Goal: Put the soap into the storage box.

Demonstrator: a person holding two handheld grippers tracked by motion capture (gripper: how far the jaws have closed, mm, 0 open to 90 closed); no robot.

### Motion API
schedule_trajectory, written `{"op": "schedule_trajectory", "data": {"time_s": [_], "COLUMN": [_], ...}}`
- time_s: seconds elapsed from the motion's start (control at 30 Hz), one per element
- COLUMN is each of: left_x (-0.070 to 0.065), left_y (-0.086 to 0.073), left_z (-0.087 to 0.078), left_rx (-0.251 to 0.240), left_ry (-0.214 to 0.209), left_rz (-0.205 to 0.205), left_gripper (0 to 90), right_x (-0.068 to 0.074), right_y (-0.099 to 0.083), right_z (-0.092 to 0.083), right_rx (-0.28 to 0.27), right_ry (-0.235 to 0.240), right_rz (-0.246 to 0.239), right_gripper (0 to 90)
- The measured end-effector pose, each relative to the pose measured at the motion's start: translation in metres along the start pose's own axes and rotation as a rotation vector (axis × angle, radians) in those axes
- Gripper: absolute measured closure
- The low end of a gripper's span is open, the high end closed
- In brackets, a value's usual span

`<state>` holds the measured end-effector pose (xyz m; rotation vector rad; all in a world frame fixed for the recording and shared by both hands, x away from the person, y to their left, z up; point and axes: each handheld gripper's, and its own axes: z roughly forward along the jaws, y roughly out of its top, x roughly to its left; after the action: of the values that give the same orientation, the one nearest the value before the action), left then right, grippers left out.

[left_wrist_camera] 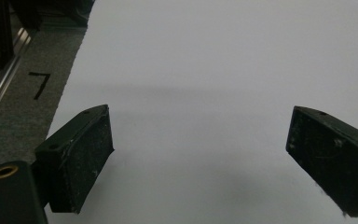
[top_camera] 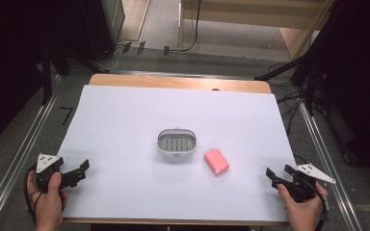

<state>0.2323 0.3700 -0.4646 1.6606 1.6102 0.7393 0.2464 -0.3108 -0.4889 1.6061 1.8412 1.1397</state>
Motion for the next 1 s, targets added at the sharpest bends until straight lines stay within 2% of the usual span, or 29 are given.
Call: {"op": "schedule_trajectory", "data": {"time_s": [0.1,0.17,0.2,0.3,0.4,0.43,0.47,0.5,0.53,0.63,0.77,0.9,0.97,1.0], "left_x": [-0.003,-0.004,-0.004,-0.007,-0.01,-0.012,-0.014,-0.017,-0.019,-0.022,-0.02,-0.023,-0.023,-0.019], "left_y": [0.0,-0.001,0.0,0.003,0.01,0.012,0.013,0.013,0.012,0.008,0.006,0.006,0.006,0.007], "left_z": [-0.001,-0.001,-0.002,-0.002,0.0,0.002,0.004,0.008,0.009,0.01,0.009,0.011,0.011,0.011], "left_rx": [-0.006,-0.014,-0.011,-0.015,-0.017,-0.017,-0.013,-0.009,-0.012,-0.025,-0.039,-0.032,-0.024,-0.024], "left_ry": [0.015,0.029,0.039,0.058,0.038,0.032,0.026,0.021,0.025,0.019,0.009,0.057,0.057,0.037], "left_rz": [0.021,0.023,0.028,0.052,0.047,0.059,0.078,0.113,0.131,0.168,0.149,0.154,0.15,0.125], "left_gripper": [7.8,7.7,7.7,6.2,6.2,6.2,6.2,6.2,6.2,6.2,6.6,7.4,7.4,7.4], "right_x": [0.003,0.005,0.007,0.013,0.02,0.023,0.026,0.027,0.03,0.037,0.046,0.055,0.057,0.063], "right_y": [0.001,0.003,0.004,0.009,0.013,0.014,0.016,0.017,0.019,0.024,0.027,0.032,0.033,0.037], "right_z": [0.001,0.0,0.0,0.001,0.002,0.003,0.004,0.005,0.006,0.006,0.01,0.013,0.014,0.017], "right_rx": [0.031,0.053,0.055,0.082,0.091,0.089,0.094,0.097,0.105,0.115,0.14,0.142,0.143,0.147], "right_ry": [-0.006,-0.02,-0.012,-0.027,-0.007,-0.001,-0.017,-0.023,-0.019,-0.005,0.01,0.042,0.046,0.053], "right_rz": [-0.014,0.019,0.02,-0.032,-0.055,-0.066,-0.061,-0.066,-0.07,-0.077,-0.101,-0.113,-0.119,-0.134], "right_gripper": [25.1,26.3,26.3,26.3,27.5,25.9,22.8,22.6,22.7,22.1,22.0,21.9,21.9,21.5]}}
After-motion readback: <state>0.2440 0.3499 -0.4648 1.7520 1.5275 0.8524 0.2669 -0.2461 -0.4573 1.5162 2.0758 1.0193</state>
